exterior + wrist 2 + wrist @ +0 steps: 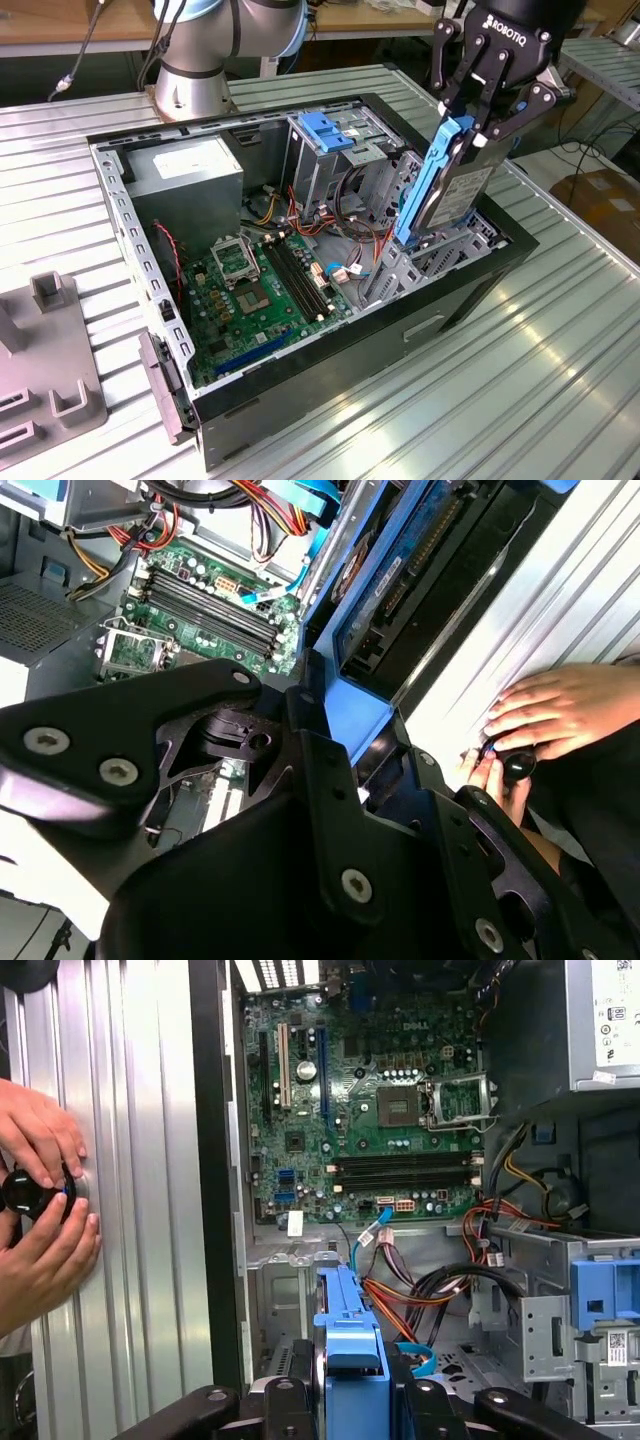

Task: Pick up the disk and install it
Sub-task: 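Insert the disk into the insertion slot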

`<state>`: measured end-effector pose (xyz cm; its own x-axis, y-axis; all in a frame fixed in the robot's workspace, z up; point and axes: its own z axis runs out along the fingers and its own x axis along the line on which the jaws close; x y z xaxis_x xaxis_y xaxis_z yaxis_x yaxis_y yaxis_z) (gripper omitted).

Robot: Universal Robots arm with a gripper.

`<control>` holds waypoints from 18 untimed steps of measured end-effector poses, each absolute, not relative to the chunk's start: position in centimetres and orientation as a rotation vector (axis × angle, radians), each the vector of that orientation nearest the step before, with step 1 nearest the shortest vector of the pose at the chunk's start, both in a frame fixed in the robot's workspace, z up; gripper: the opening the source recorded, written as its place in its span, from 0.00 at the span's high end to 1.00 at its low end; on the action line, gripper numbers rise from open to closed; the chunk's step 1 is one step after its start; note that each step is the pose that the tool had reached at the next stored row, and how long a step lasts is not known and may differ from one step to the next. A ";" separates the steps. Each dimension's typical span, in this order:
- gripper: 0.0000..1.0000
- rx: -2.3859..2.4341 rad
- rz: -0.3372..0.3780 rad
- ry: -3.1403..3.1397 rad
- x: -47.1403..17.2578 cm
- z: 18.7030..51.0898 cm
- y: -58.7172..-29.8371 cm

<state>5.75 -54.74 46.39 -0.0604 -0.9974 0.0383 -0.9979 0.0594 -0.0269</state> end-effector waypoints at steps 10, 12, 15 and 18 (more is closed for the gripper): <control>0.63 2.145 0.072 -2.281 5.8 45.9 -55.2; 0.63 2.145 0.072 -2.281 5.8 45.8 -55.2; 0.63 2.145 0.072 -2.282 5.8 45.7 -55.2; 0.63 2.145 0.072 -2.282 5.8 45.7 -55.2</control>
